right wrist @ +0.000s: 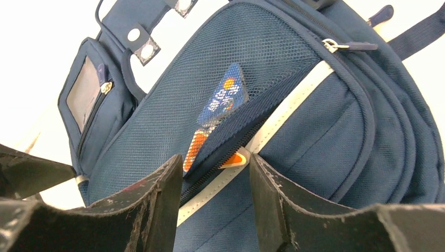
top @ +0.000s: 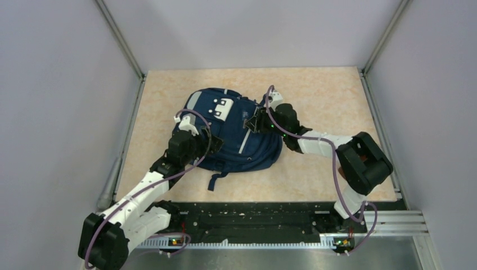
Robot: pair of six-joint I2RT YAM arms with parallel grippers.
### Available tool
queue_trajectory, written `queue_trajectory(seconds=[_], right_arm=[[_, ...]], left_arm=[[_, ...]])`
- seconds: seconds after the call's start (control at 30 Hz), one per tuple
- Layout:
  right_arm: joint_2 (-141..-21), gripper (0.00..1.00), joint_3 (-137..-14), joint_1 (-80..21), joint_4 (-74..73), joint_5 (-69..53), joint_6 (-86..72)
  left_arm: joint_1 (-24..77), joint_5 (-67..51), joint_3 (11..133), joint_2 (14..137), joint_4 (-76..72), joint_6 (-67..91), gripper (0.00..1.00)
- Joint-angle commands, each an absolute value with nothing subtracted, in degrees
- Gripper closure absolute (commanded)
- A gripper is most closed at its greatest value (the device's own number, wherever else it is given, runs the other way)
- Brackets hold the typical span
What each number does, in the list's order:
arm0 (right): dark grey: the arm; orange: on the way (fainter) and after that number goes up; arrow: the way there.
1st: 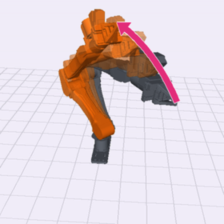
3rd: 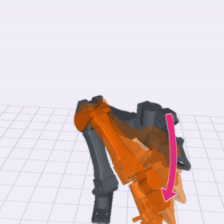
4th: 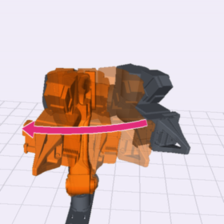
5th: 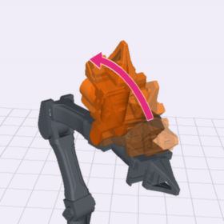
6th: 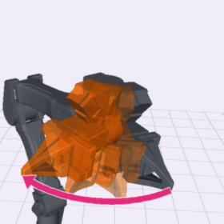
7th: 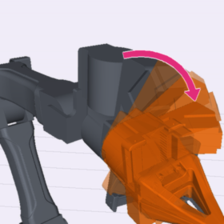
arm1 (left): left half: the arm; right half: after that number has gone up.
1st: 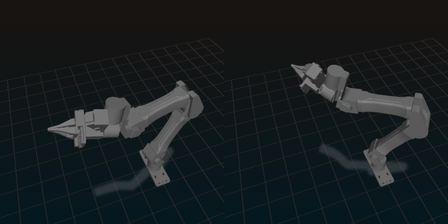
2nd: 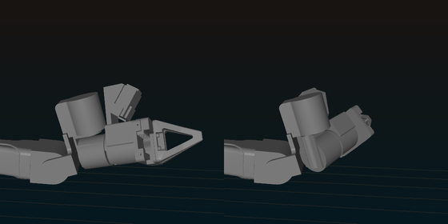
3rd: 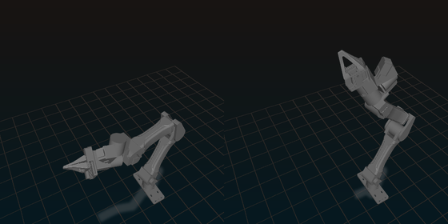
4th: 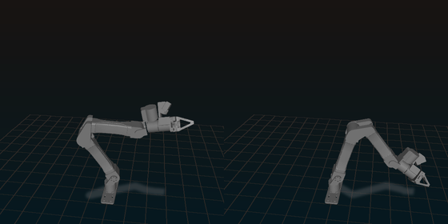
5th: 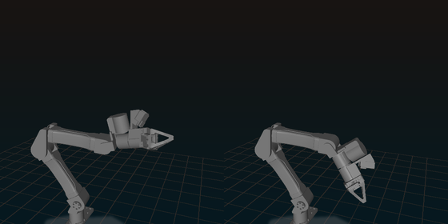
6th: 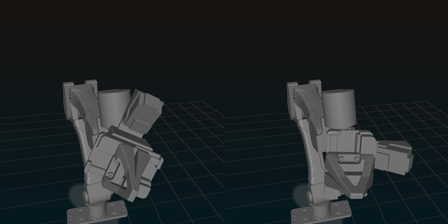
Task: Pack the student bag
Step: Zip the student bag at the center of the board.
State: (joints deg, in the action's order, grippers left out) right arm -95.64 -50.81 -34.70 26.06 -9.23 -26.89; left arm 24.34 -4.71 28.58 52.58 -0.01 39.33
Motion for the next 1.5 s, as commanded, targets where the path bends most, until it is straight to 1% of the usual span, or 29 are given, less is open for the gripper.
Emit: queue_trajectory(seconds=[0.0,0.1,0.3,0.37,0.47,0.53,0.63,0.73,0.83,0.87,0.9,0.93,1.07,1.3,1.47], right_arm=[[-97.4,0.54,-55.0,-34.4,29.0,-13.8,-28.4],[-98.7,0.58,-55.7,-34.6,30.9,-16.1,-29.7],[-100.7,0.59,-57.4,-35.0,30.3,-17.4,-30.0],[-99.5,0.56,-56.9,-35.1,28.1,-14.8,-28.6],[-95.6,0.47,-55.3,-35.0,23.6,-10.0,-24.5],[-92.6,0.44,-54.7,-34.9,19.6,-7.3,-21.1],[-88.5,0.42,-54.5,-34.9,13.5,-5.4,-15.9],[-85.1,0.42,-54.2,-35.0,9.7,-10.0,-9.4],[-84.0,0.41,-54.6,-35.0,7.5,-21.8,-1.8],[-84.3,0.41,-55.4,-35.2,5.8,-27.5,1.3],[-84.9,0.41,-56.4,-35.5,3.9,-29.5,3.8],[-85.5,0.41,-57.2,-36.0,2.5,-31.7,5.9],[-88.2,0.42,-59.8,-38.0,0.2,-35.5,12.7],[-91.5,0.43,-63.7,-43.2,-2.8,-32.7,20.0],[-96.0,0.49,-68.4,-46.1,-7.8,-27.2,24.7]], left_arm=[[24.0,-5.3,28.0,53.2,-3.0,40.0,0.32],[23.9,-5.4,27.7,53.3,-3.1,40.2,0.32],[23.9,-5.9,27.2,54.1,-3.9,40.7,0.32],[23.9,-6.3,26.9,54.7,-4.4,41.2,0.32],[23.9,-7.3,25.9,55.5,-6.1,42.8,0.31],[23.9,-7.8,25.0,55.9,-7.9,43.8,0.30],[23.9,-8.1,24.0,57.5,-10.6,45.0,0.29],[23.9,-9.4,24.0,60.0,-11.8,45.7,0.30],[23.8,-11.6,24.5,62.3,-12.6,46.0,0.37],[23.9,-12.0,24.7,63.0,-12.8,46.1,0.39],[23.9,-12.1,24.8,63.7,-13.2,46.3,0.41],[23.9,-12.0,24.7,64.2,-14.0,46.6,0.45],[23.9,-11.5,24.0,65.9,-16.8,48.3,0.52],[23.8,-9.5,23.8,66.5,-18.3,49.4,0.56],[23.7,-8.4,23.8,66.1,-18.2,49.3,0.66]])
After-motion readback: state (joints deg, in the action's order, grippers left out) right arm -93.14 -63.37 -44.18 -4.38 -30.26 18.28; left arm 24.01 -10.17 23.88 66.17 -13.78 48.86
